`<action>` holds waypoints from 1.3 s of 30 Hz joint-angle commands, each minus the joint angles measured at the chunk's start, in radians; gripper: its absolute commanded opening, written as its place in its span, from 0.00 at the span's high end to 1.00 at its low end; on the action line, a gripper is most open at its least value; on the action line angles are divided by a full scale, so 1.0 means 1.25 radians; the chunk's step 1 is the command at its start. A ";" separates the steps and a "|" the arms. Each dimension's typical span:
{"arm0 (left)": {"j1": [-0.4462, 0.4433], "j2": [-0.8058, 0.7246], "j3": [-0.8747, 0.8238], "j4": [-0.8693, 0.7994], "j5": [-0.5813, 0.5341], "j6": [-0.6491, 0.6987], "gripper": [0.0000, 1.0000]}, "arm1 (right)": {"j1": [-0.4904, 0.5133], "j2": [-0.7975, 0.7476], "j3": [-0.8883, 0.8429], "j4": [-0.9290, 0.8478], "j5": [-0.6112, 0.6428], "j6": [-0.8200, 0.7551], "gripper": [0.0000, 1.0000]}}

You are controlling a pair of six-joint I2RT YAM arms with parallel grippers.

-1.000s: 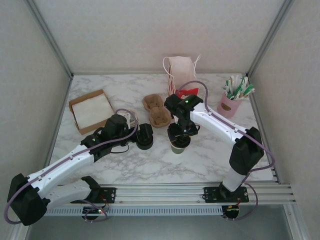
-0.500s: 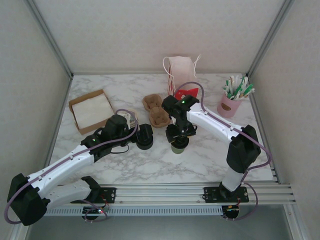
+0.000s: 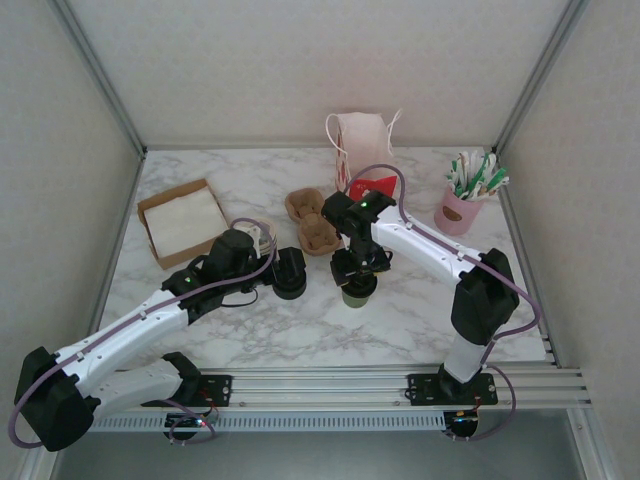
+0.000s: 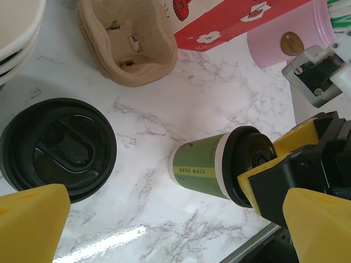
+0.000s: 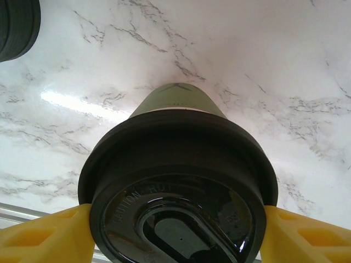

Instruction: Pack the takeout coffee

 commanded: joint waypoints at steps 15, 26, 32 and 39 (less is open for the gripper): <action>-0.006 -0.004 0.003 -0.010 -0.009 0.010 0.00 | 0.020 0.041 -0.019 0.002 0.009 -0.005 0.30; -0.006 -0.013 0.006 -0.017 -0.012 0.009 0.00 | 0.030 0.020 -0.025 0.012 0.013 0.003 0.30; -0.006 -0.015 0.010 -0.019 -0.014 0.008 0.00 | 0.032 0.001 0.014 0.000 0.014 0.004 0.20; -0.006 -0.014 0.017 -0.025 -0.010 0.010 0.00 | 0.032 -0.017 0.048 -0.015 0.016 -0.001 0.15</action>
